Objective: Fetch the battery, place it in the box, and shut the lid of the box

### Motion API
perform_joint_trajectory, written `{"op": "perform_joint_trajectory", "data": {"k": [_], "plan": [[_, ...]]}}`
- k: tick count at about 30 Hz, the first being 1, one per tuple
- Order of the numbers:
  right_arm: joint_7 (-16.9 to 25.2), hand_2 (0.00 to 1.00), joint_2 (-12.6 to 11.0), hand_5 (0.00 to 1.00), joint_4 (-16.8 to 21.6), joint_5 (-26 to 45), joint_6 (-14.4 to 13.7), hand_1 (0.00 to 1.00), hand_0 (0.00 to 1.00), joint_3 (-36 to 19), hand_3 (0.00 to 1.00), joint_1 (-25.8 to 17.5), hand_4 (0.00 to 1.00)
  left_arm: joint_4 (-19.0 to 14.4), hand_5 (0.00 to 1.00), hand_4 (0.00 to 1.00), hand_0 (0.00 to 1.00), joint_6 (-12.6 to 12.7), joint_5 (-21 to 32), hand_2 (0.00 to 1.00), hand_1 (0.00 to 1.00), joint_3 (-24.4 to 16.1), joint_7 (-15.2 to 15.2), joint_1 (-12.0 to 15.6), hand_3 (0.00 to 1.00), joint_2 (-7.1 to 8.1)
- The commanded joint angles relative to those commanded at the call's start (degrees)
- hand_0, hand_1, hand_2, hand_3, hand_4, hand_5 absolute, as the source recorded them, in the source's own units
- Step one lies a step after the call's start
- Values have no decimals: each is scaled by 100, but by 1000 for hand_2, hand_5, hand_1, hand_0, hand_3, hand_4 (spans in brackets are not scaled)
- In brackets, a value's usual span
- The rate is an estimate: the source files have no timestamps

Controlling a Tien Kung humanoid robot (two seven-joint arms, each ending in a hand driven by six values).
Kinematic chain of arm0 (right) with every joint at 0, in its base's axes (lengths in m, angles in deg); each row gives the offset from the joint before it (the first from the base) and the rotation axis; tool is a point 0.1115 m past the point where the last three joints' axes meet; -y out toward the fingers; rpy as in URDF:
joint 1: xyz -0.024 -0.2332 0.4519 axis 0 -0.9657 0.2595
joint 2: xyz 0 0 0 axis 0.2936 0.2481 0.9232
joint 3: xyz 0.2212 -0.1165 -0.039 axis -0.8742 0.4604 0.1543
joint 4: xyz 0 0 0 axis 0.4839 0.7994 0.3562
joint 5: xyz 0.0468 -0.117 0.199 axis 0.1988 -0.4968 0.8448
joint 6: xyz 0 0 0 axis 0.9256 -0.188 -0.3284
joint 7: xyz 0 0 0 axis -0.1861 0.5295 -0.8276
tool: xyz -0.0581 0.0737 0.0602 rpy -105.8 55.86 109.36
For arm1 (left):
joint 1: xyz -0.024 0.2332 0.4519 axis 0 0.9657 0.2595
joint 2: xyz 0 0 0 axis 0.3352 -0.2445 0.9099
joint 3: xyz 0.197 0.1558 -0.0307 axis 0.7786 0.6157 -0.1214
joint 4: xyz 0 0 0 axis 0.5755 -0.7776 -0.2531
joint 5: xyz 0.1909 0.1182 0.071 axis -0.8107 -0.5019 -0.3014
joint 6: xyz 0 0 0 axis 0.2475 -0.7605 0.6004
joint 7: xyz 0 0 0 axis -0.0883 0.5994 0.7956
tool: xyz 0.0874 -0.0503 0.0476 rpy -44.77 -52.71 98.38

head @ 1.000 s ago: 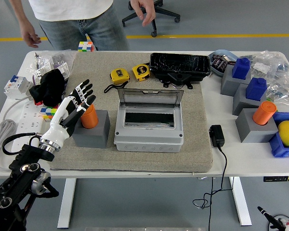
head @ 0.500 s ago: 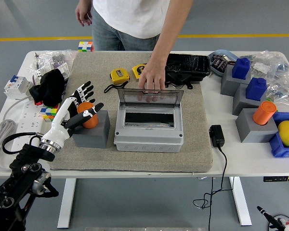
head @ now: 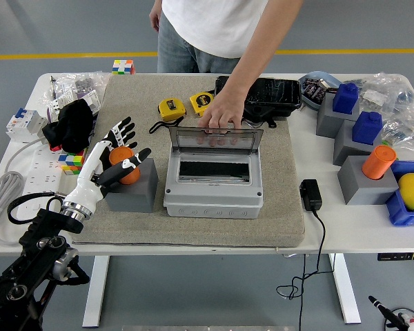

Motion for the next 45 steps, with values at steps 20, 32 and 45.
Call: {"op": "perform_joint_trajectory", "data": {"k": [20, 32, 45], "plan": [[-4, 804, -8, 998, 0, -4, -1, 854, 879, 30, 845, -8, 998, -149, 401, 998, 461, 317, -258, 590, 627, 85, 68, -17, 639, 66], [-4, 804, -11, 998, 0, -1, -3, 853, 881, 19, 844, 4, 998, -149, 378, 998, 464, 342, -253, 586, 624, 148, 36, -1, 633, 41], [-2, 804, -12, 998, 0, 11, -6, 854, 880, 26, 844, 9, 998, -151, 371, 998, 434, 340, -229, 491, 584, 150, 29, -12, 545, 34]]}}
